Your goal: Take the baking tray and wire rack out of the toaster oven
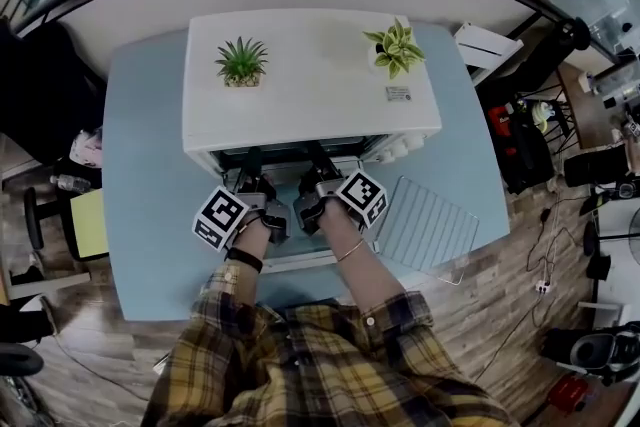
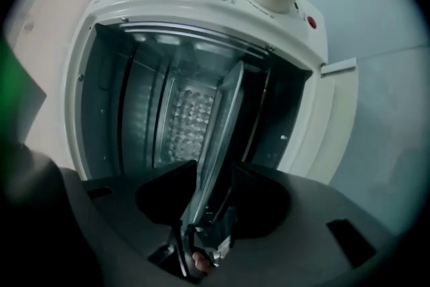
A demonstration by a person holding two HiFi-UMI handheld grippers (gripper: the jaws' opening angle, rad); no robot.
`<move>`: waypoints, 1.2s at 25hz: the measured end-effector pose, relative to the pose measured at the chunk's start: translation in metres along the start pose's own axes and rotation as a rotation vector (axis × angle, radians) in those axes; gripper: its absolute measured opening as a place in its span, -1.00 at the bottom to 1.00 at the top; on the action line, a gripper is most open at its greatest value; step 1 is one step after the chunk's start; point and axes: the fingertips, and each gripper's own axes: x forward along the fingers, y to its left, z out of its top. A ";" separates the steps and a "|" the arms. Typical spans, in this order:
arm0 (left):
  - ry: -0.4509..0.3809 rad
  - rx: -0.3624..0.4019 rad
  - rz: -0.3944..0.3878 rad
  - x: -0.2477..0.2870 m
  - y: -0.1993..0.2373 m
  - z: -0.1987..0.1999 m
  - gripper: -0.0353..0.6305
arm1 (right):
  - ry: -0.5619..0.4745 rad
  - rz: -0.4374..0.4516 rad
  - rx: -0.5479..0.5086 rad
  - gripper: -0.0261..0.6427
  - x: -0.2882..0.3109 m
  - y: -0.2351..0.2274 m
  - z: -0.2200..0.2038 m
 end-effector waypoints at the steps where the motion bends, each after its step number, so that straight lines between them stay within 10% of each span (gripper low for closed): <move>1: 0.002 -0.007 0.006 -0.001 0.001 -0.001 -0.74 | -0.002 0.000 0.007 -0.42 0.002 -0.001 0.000; 7: -0.001 -0.052 0.022 0.000 0.012 0.003 -0.60 | -0.028 0.043 0.010 -0.78 0.008 0.001 0.003; 30: -0.034 -0.125 0.085 -0.075 0.021 -0.021 -0.80 | 0.092 0.055 0.154 -0.84 -0.077 -0.004 -0.032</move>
